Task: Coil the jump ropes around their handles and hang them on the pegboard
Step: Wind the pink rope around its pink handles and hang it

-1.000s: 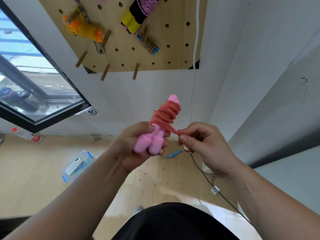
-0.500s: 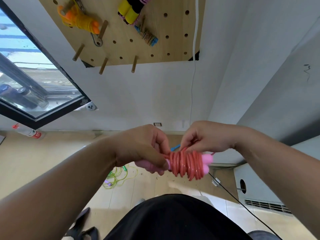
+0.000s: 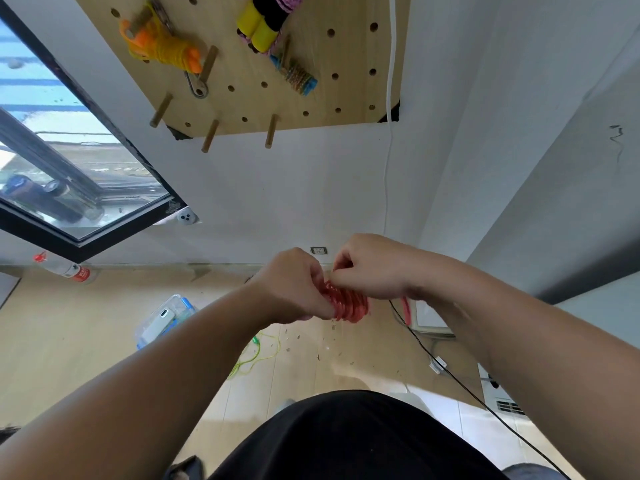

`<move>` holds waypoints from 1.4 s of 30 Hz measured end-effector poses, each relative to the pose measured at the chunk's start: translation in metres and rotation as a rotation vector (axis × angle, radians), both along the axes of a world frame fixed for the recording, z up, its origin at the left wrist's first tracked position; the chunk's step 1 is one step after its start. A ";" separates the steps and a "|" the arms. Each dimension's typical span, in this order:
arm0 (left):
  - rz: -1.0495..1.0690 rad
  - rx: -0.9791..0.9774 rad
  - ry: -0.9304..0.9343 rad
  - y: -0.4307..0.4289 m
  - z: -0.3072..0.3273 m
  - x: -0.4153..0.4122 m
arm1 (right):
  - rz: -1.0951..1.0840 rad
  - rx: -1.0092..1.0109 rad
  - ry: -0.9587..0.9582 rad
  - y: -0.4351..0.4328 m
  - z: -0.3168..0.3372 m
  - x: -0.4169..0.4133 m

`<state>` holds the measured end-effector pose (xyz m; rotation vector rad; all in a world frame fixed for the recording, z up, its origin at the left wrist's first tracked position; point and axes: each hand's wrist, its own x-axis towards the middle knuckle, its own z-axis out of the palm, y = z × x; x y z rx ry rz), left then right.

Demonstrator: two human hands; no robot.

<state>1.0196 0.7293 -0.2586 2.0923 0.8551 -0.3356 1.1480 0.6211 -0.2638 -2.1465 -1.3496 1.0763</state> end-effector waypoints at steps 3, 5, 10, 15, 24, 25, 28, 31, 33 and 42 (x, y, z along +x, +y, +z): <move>0.209 -0.030 -0.093 0.008 -0.003 0.004 | -0.089 0.124 -0.072 -0.005 -0.003 -0.015; 0.307 -0.079 -0.159 0.010 -0.003 0.006 | -0.138 0.248 -0.178 -0.009 -0.011 -0.025; 0.368 -0.272 -0.178 0.003 0.001 0.005 | -0.206 0.511 -0.329 -0.027 -0.027 -0.035; 0.367 -0.411 -0.175 -0.004 -0.004 0.002 | -0.019 0.441 -0.485 -0.043 -0.025 -0.032; 0.269 -0.520 -0.200 0.000 0.015 -0.002 | -0.113 0.592 -0.574 -0.044 -0.024 -0.021; 0.244 -0.555 -0.202 0.004 0.017 -0.004 | -0.162 0.585 -0.463 -0.045 -0.023 -0.017; 0.189 -0.558 -0.253 0.010 0.019 -0.011 | -0.359 0.590 -0.189 -0.049 -0.019 -0.011; 0.115 -0.338 -0.440 0.002 0.008 -0.019 | -0.620 0.592 0.355 -0.050 -0.014 -0.013; 0.029 -0.358 -0.475 -0.008 -0.001 -0.023 | -0.695 0.600 0.553 -0.047 -0.011 -0.018; 0.106 -0.235 -0.505 -0.028 -0.008 -0.013 | -0.629 0.465 0.388 -0.037 -0.006 -0.036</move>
